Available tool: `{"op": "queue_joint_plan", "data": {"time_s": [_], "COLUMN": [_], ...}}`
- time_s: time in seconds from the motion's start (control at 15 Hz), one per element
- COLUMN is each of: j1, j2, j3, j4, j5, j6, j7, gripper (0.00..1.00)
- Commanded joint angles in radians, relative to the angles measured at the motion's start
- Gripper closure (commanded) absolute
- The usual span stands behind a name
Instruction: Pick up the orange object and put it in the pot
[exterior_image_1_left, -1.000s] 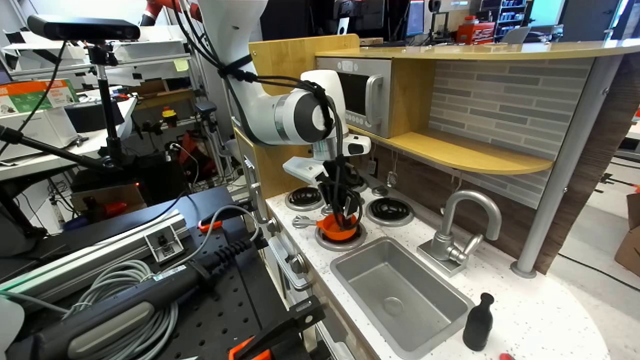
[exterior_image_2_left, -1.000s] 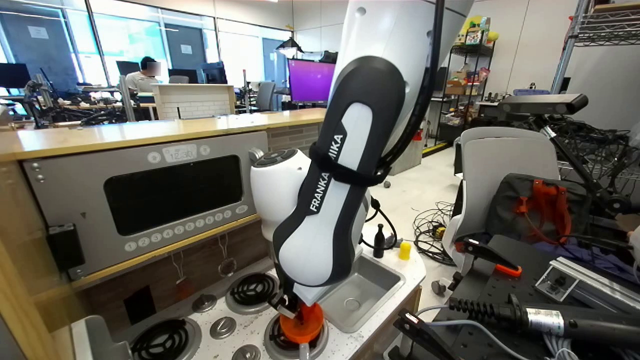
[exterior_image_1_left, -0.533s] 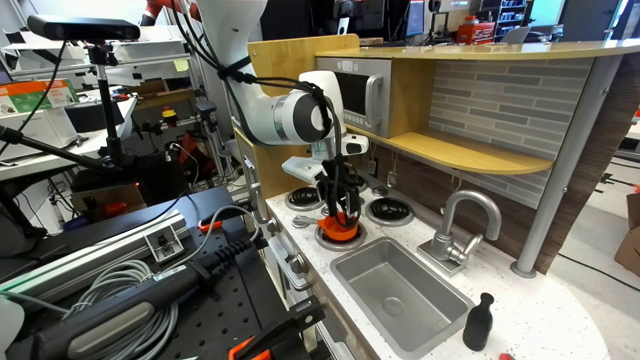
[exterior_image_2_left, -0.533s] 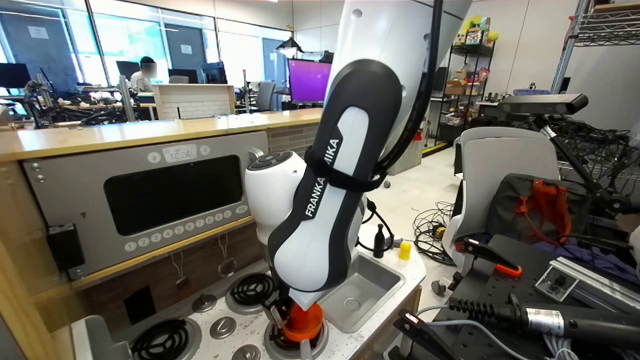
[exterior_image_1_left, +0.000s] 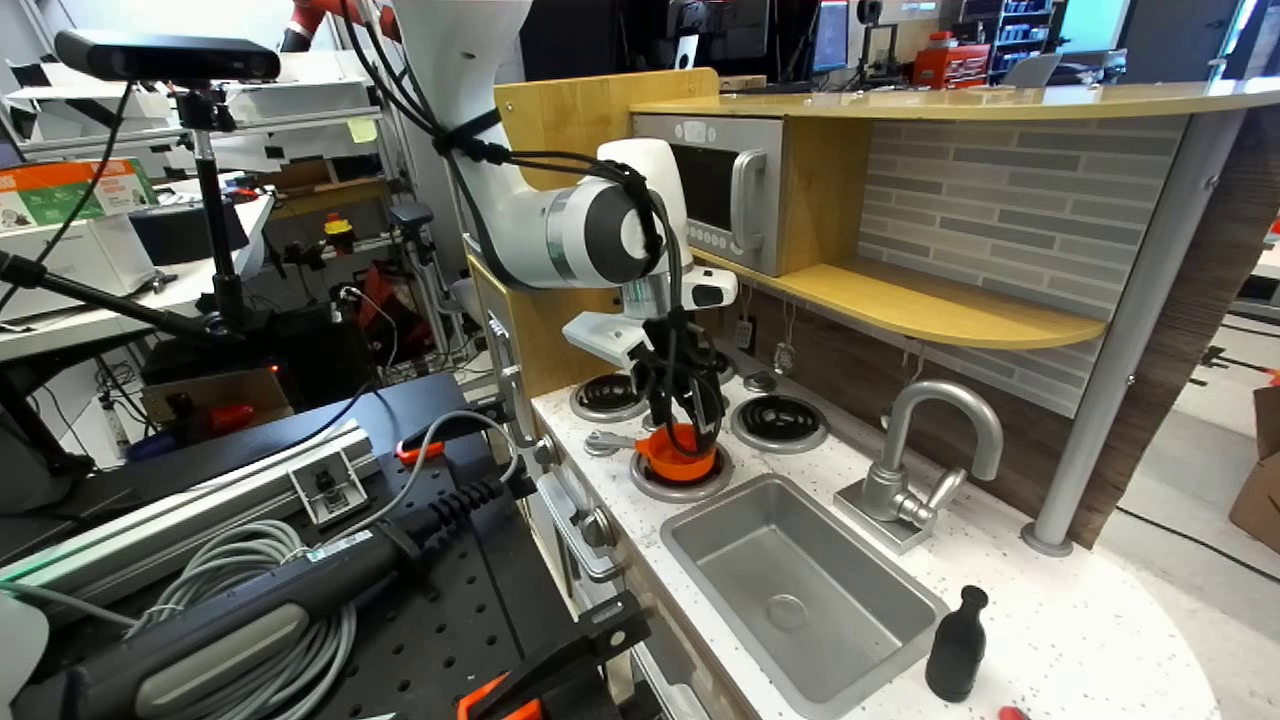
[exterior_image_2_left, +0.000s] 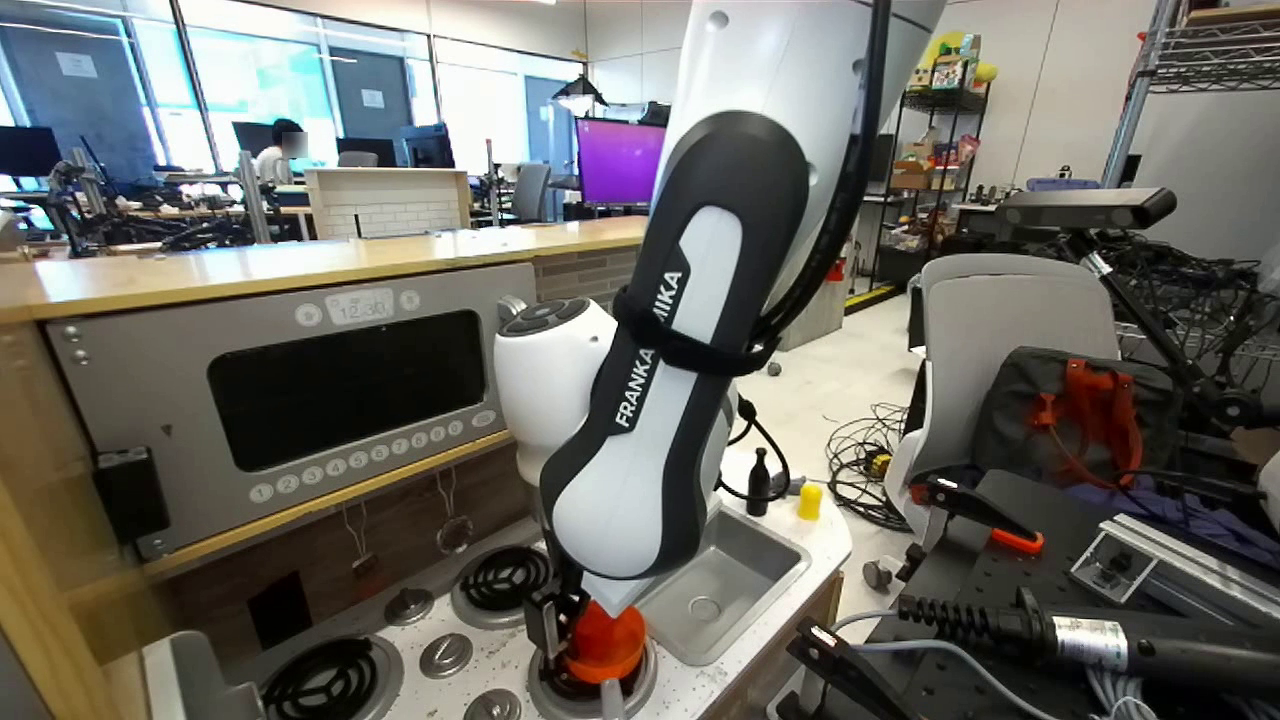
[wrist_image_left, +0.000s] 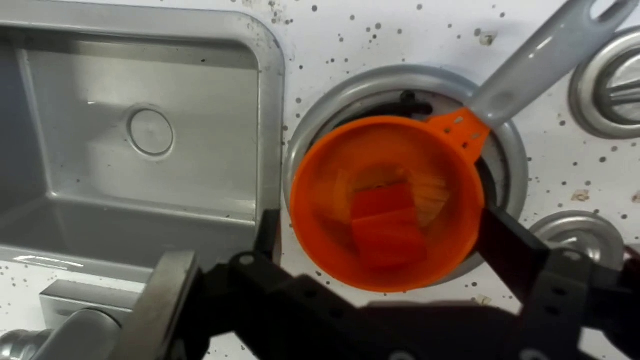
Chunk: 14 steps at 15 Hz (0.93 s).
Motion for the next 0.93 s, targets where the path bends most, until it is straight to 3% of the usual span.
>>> {"op": "queue_joint_plan", "data": {"time_s": [0.0,0.33,0.73,0.87], "j1": [-0.034,-0.098,-0.084,-0.118], "j2": [-0.087,-0.202,-0.39,-0.459], "j3": [0.028,0.061,0.017,0.055], "j4": [-0.113,-0.239,-0.365,-0.405], "j5": [0.021,0.034,-0.016,-0.016], "j6": [0.003,-0.029,-0.057,-0.108], "j7": [-0.027,-0.079,-0.081,-0.12], "gripper": [0.0,0.0,0.0,0.0]}}
